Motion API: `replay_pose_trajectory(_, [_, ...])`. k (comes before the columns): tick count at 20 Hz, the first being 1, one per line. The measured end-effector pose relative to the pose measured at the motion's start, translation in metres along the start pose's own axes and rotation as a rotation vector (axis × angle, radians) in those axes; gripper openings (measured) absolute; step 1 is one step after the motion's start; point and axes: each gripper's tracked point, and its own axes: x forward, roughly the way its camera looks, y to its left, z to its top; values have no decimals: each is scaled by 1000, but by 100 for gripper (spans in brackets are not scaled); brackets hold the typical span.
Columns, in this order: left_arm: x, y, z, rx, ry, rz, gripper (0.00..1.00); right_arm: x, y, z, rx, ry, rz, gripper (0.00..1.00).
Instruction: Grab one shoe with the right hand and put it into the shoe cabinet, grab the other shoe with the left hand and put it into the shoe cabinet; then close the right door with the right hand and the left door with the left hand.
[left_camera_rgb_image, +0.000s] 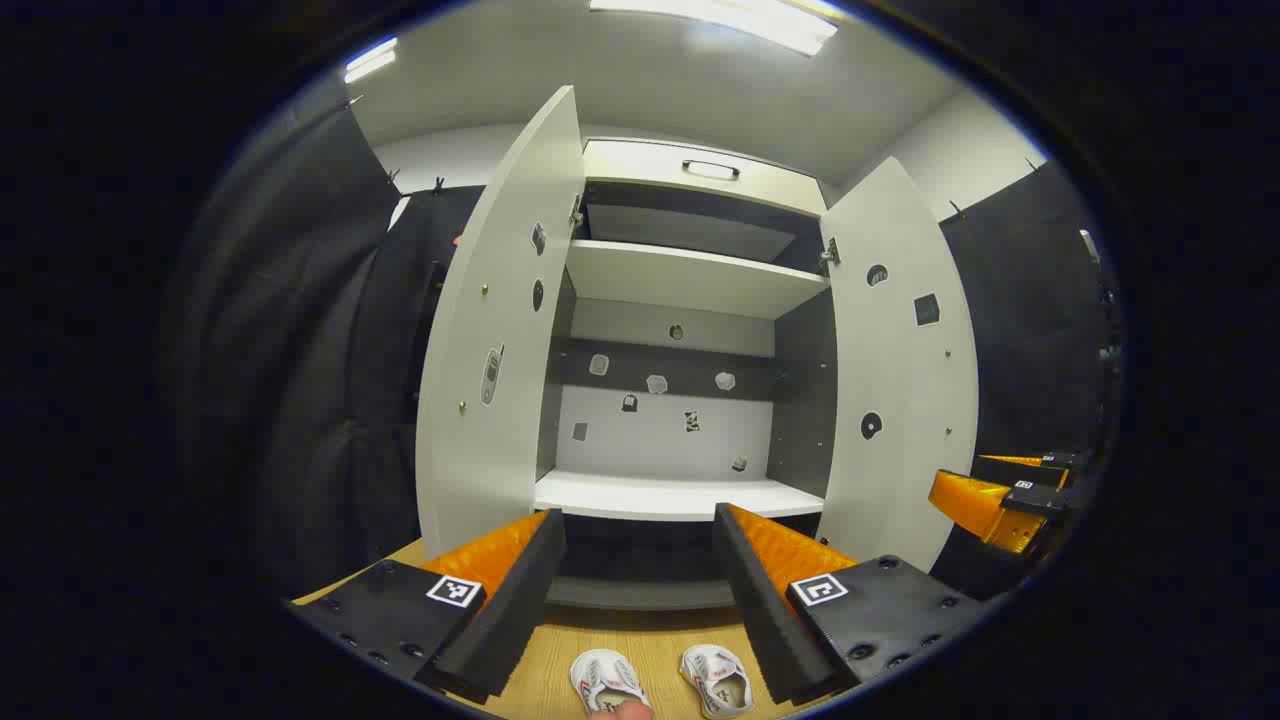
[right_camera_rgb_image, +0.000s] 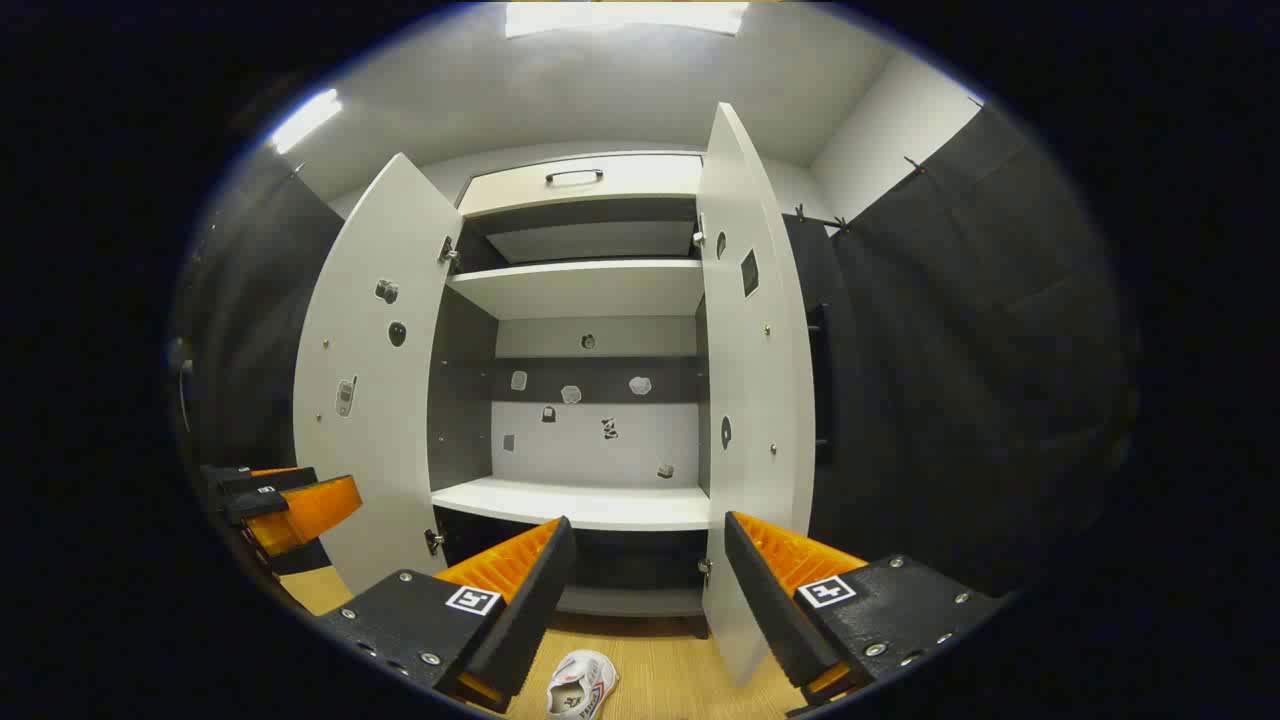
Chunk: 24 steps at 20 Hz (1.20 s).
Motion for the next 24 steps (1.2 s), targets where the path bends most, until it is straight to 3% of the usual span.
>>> replay_pose_trajectory(24, [0, 2, -2, -9, 1, 13, 96, 3, 3, 1, -2, -5, 5, 92])
